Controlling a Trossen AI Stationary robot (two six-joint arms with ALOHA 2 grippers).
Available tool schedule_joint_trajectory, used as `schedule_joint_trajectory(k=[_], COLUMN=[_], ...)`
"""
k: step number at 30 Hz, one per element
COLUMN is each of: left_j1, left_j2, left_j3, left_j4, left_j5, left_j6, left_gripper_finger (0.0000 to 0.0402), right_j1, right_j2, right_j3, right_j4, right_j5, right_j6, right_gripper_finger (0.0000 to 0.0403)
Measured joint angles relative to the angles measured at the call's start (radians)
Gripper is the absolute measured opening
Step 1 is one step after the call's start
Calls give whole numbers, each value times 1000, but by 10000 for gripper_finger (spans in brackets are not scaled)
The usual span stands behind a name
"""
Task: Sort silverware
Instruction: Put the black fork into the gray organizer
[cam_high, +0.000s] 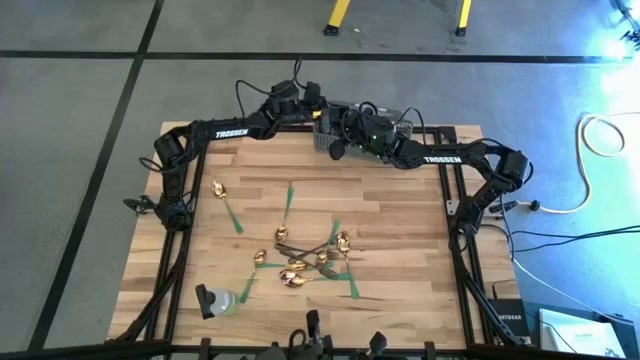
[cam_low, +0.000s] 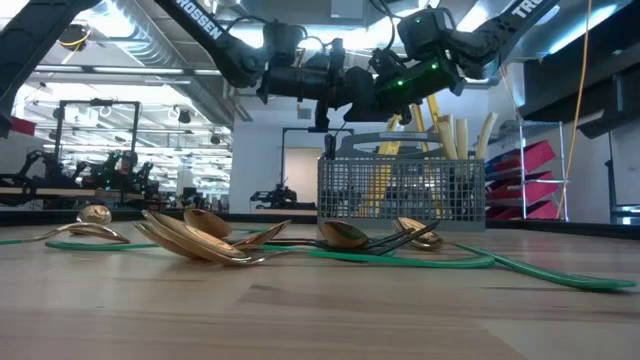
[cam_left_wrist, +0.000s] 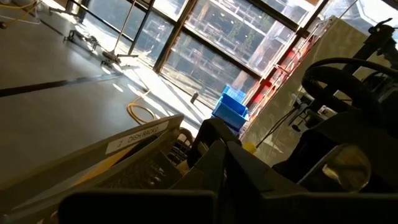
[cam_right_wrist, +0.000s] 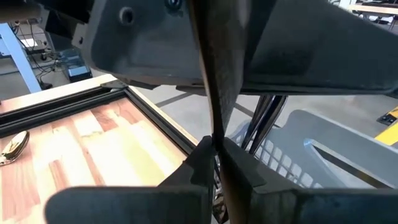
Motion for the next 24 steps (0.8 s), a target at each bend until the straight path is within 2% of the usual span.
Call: schedule_joint_trajectory(k=[5, 10, 17, 21, 24], left_j1=[10, 14, 17, 31, 51], left_j2=[0, 0, 3, 3, 0], left_j3=[0, 0, -1, -1, -1], left_j4=[-31, -56, -59, -45, -23], left_j5=[-8, -17, -9, -6, 18], left_j6=[-15, -2, 33, 35, 30], left_gripper_finger=[32, 89, 165, 192, 203], right_j1=[-1, -1, 0, -1, -1], right_j2=[0, 0, -2, -2, -2], right_j3=[0, 0, 5, 4, 4], right_j4=[2, 3, 11, 3, 1], right_j5=[4, 11, 11, 10, 9], right_j6=[-17, -25, -24, -24, -24], right_gripper_finger=[3, 11, 88, 128, 141])
